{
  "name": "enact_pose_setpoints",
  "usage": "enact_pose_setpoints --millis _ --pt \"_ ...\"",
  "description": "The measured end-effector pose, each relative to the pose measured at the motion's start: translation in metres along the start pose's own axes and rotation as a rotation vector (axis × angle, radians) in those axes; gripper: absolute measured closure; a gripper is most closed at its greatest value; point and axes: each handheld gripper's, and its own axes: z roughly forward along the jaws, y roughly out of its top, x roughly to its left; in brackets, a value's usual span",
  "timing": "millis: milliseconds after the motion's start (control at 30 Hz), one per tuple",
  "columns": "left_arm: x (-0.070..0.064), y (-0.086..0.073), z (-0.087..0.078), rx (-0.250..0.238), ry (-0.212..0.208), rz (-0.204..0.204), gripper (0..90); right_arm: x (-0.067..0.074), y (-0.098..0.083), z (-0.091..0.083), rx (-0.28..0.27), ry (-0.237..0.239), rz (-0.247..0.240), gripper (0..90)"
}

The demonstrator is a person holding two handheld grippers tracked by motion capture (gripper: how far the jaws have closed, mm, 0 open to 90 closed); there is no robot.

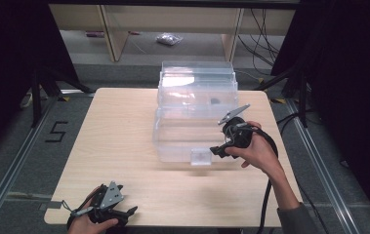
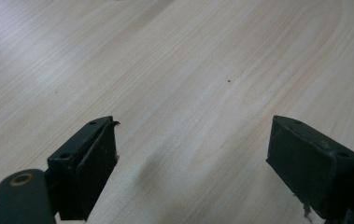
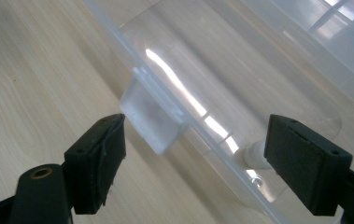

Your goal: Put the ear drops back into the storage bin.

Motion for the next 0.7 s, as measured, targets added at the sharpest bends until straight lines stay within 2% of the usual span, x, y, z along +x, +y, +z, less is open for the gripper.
enact_pose_setpoints --millis 100,233,267,333,367,400,467,500,533,567,700 --pt "0.0 0.0 0.0 0.0 0.0 0.0 15.3 0.004 -0.002 0.0 -0.008 -0.005 0.008 21.4" --pt "0.0 0.0 0.0 0.002 0.001 0.001 15.3 0.005 -0.005 0.002 -0.018 -0.003 -0.01 21.4" --pt "0.002 0.0 0.0 0.018 -0.004 0.02 15.3 0.006 -0.005 0.003 -0.021 0.001 -0.013 21.3" --pt "0.001 0.0 0.0 0.019 0.004 0.019 15.3 0.008 -0.007 0.004 -0.024 0.004 -0.017 21.2" --pt "0.001 0.0 0.0 0.019 0.004 0.019 15.3 0.01 -0.007 0.003 -0.02 0.003 0.009 21.2" --pt "0.001 0.0 0.0 0.019 0.003 0.019 15.3 0.009 -0.008 0.004 -0.03 0.0 -0.013 21.2" --pt "0.001 0.0 0.0 0.019 0.004 0.02 15.3 0.011 -0.008 0.004 -0.028 0.002 -0.022 21.2" --pt "0.001 0.0 0.0 0.019 0.004 0.02 15.3 0.011 -0.008 0.004 -0.028 0.002 -0.022 21.2" --pt "0.001 0.0 0.0 0.019 0.004 0.02 15.3 0.014 -0.009 0.003 -0.025 0.004 0.004 21.2" --pt "0.001 0.0 0.0 0.019 0.004 0.02 15.3 0.015 -0.009 0.004 -0.038 0.008 -0.02 21.2" --pt "0.001 0.0 0.0 0.017 0.001 0.017 15.3 0.021 -0.01 0.006 -0.041 0.002 -0.009 20.7"
